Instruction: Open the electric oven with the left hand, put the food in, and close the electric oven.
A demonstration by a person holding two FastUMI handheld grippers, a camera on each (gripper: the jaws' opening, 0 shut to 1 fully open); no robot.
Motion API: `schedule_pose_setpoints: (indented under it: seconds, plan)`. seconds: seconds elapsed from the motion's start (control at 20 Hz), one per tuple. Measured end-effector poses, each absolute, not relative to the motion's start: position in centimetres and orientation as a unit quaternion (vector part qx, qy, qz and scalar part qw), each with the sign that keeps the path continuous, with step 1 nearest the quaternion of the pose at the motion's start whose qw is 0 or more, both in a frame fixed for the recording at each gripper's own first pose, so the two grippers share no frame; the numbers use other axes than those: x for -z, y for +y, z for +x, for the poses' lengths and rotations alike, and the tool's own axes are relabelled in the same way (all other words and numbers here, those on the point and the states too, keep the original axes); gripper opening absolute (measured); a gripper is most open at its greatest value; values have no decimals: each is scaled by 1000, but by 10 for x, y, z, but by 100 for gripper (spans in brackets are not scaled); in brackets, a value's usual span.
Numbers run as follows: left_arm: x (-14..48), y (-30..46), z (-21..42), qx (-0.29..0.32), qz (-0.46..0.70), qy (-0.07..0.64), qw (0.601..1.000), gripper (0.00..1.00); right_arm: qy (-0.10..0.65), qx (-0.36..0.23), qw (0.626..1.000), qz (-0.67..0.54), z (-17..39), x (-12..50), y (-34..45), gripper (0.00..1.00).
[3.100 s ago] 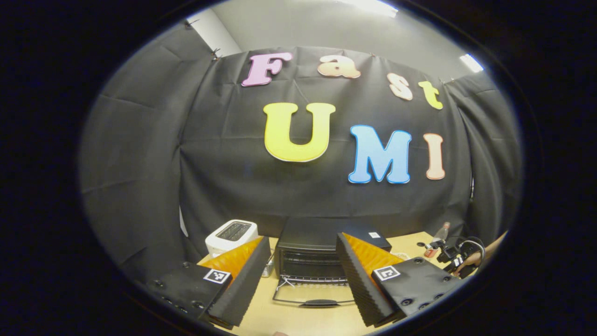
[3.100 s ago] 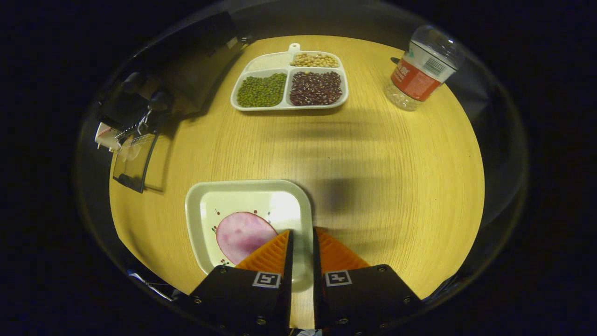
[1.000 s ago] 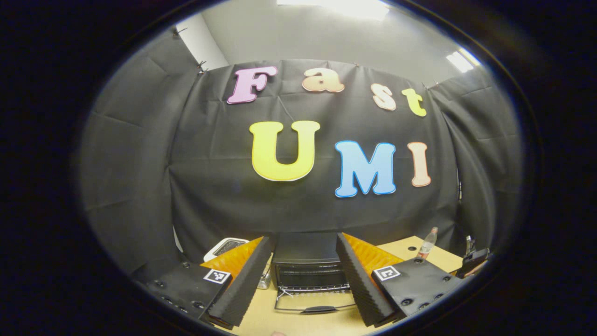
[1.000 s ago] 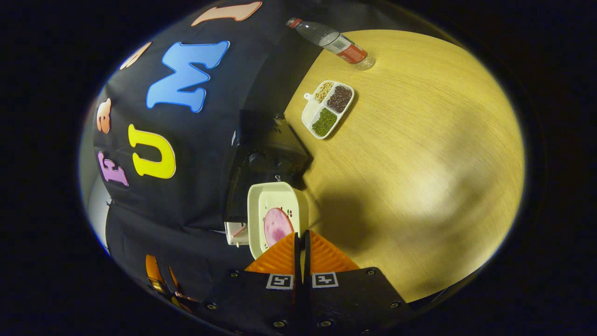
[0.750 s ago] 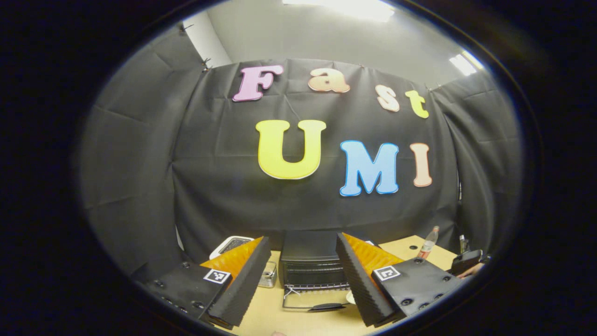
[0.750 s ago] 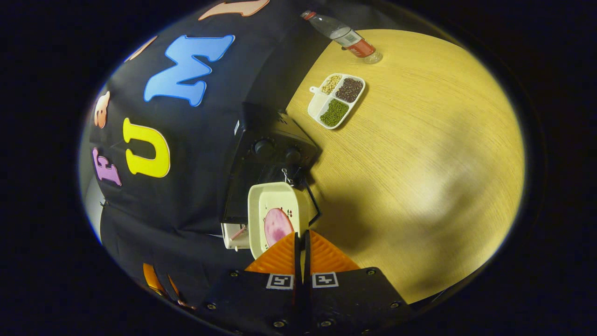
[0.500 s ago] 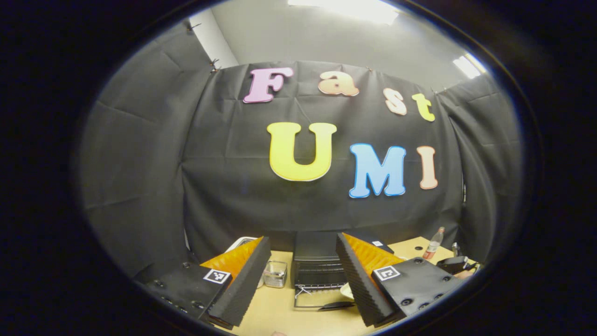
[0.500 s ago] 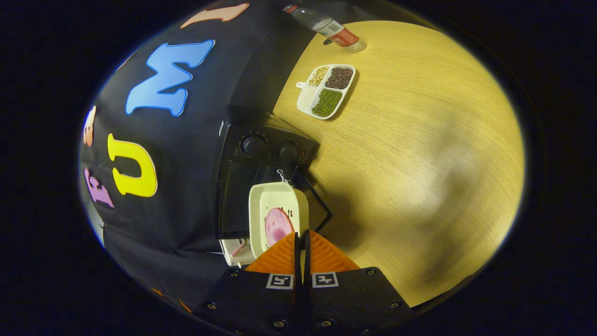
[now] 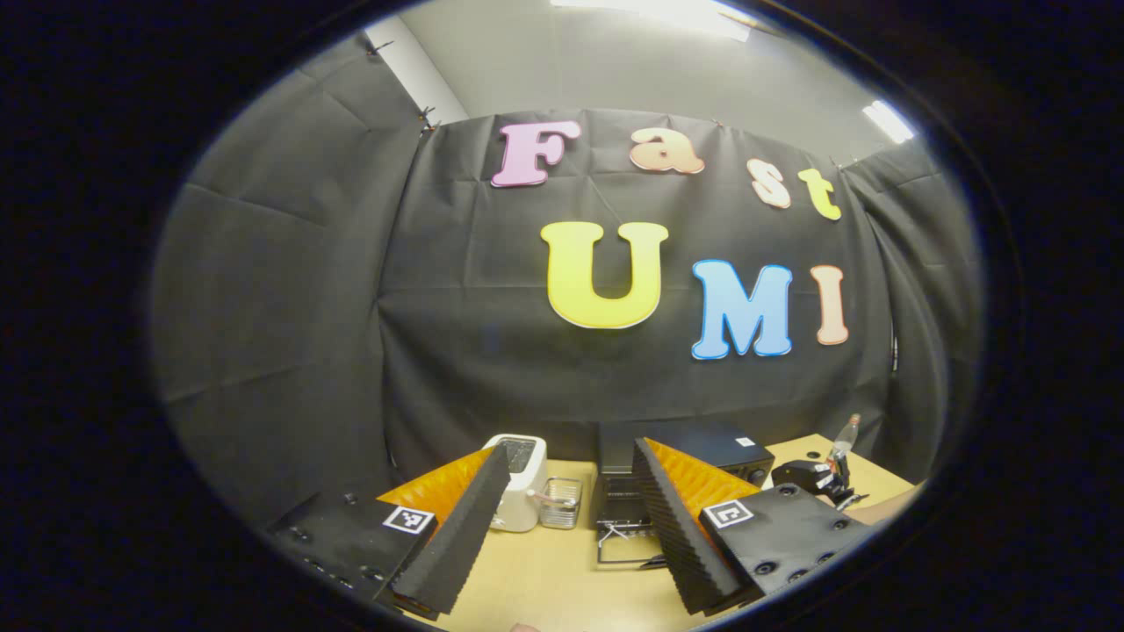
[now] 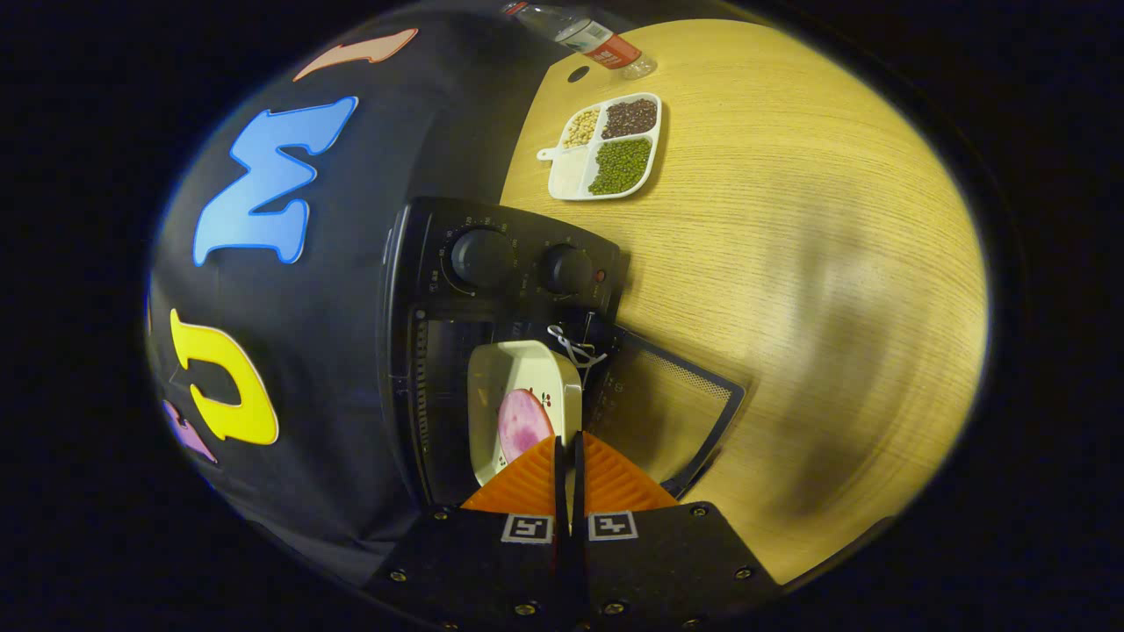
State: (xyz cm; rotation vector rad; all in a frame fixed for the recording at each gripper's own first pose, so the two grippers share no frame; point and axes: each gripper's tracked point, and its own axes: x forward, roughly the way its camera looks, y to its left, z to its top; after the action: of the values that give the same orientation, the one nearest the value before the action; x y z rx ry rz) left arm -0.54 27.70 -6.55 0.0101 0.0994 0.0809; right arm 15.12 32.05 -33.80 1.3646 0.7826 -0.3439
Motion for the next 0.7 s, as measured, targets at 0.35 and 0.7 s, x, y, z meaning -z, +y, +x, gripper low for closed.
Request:
schedule_pose_setpoints:
  seconds: [0.35,0.7]
  plan:
    - [77,317,-26,-85,-2,70,994,100,304,223,668,641,194,358,343,1]
    - [86,344,-37,-119,-5,86,989,91,267,215,644,684,239,366,377,3]
